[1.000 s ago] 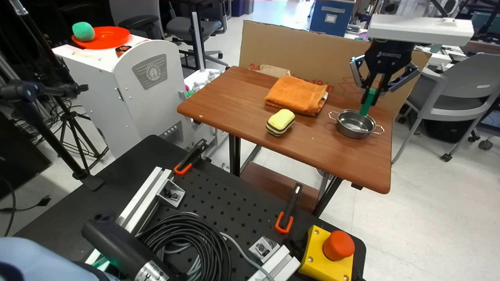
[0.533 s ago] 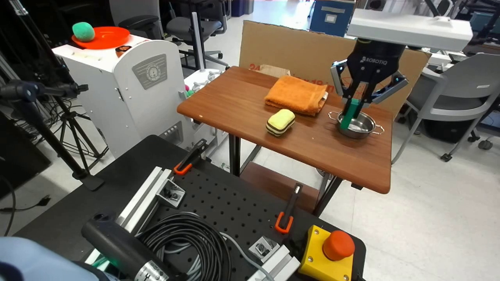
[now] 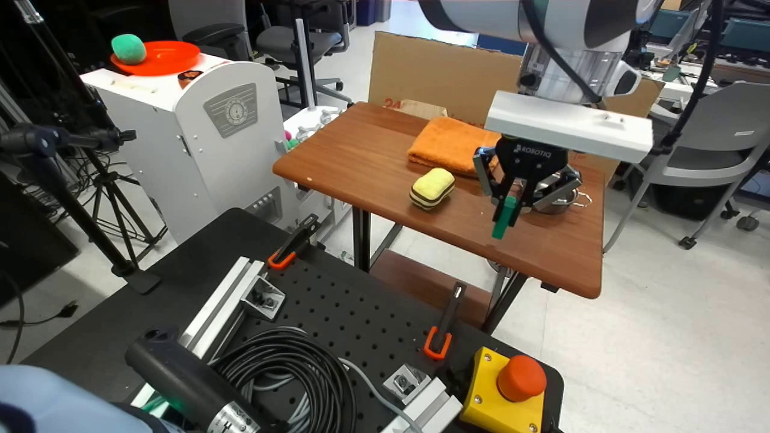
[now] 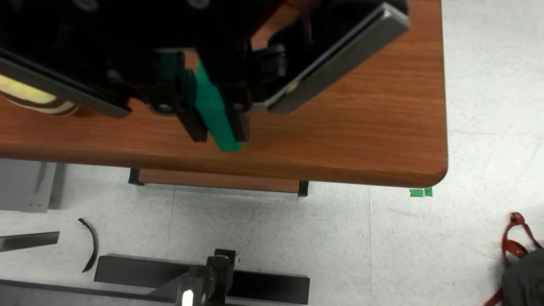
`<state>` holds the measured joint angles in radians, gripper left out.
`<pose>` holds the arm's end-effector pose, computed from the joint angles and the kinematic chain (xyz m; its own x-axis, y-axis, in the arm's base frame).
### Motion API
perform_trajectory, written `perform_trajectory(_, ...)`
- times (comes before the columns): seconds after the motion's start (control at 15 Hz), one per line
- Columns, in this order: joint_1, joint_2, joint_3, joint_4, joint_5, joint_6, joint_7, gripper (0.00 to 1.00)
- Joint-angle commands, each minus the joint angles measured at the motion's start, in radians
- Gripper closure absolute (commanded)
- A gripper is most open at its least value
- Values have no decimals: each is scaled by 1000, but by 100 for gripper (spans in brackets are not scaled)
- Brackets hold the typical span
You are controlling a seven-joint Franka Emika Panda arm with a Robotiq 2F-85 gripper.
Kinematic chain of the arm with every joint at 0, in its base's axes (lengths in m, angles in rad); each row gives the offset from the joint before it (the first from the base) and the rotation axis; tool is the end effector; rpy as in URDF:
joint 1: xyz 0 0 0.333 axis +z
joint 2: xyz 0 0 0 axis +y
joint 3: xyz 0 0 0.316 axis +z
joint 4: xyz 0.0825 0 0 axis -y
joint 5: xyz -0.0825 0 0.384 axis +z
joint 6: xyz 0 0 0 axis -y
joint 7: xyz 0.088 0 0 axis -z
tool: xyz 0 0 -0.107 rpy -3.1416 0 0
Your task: Put the green block on the table
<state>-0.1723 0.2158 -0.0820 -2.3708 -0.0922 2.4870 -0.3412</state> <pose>0.4816 -0.1257 0.2262 0.9800 0.1604 -0.1180 0.1647 -0.9859 0.0282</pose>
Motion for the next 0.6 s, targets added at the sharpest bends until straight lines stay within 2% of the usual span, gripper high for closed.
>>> perform_trajectory(0.0,5,43,8,-29,13,115,-11,95)
perform_trajectory(0.33,-6,60,22,-35,24,192,-24,95)
perform_trajectory(0.4,-9,61,25,-33,32,187,-26,57)
perform_trajectory(0.47,-6,58,20,-29,24,167,-17,56)
perform_trajectory(0.53,-4,53,18,-27,21,144,-11,49)
